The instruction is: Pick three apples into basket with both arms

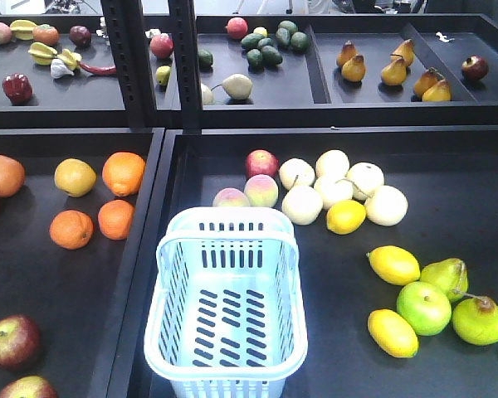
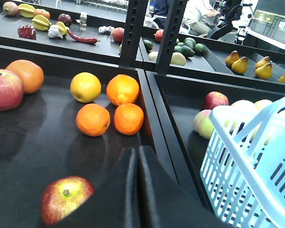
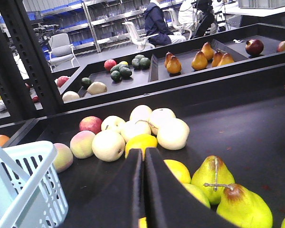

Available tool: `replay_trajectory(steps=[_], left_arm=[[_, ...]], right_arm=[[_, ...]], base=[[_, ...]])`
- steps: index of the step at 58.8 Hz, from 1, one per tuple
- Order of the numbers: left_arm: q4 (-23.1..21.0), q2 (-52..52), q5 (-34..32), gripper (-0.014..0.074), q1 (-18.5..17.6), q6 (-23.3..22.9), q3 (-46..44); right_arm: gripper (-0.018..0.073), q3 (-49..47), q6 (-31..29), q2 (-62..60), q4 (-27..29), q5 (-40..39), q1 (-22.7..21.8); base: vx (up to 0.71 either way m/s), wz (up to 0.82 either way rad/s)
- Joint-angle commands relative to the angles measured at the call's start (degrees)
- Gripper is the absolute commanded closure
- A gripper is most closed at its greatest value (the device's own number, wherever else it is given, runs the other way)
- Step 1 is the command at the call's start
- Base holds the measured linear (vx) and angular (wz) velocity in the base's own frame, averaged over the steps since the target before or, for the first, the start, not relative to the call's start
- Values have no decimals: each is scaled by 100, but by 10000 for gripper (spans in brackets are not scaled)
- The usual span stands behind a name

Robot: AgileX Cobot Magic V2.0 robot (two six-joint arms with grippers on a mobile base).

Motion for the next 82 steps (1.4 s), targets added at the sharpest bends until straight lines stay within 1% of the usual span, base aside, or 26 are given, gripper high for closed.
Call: replay_trajectory(steps=[1, 40, 52, 57, 63, 72, 76, 82], left_arm=[[-11, -74, -424, 602, -30, -38, -143], [-11, -74, -424, 602, -30, -38, -143], [-11, -74, -587, 602, -29, -38, -143], [-79, -74, -815, 602, -29, -61, -143], [-367, -74, -1211, 602, -29, -211, -143], [-382, -74, -1924, 602, -29, -243, -149], [-382, -74, -2202, 602, -29, -422, -194], [-382, -74, -2887, 602, -29, -872, -199]], right_arm=[[564, 62, -53, -68, -83, -413, -35], [564, 62, -53, -68, -83, -413, -35], [564, 62, -53, -68, -83, -413, -35], [564, 62, -53, -68, -83, -413, -35], [564, 62, -53, -68, -83, -413, -35], [564, 62, -53, -68, -83, -413, -35], [564, 62, -53, -68, -83, -413, -35], [564, 62, -53, -68, -83, -413, -35]], base=[[3, -1], [0, 0], [0, 0], [0, 0], [0, 0], [0, 0], [0, 0], [0, 0]])
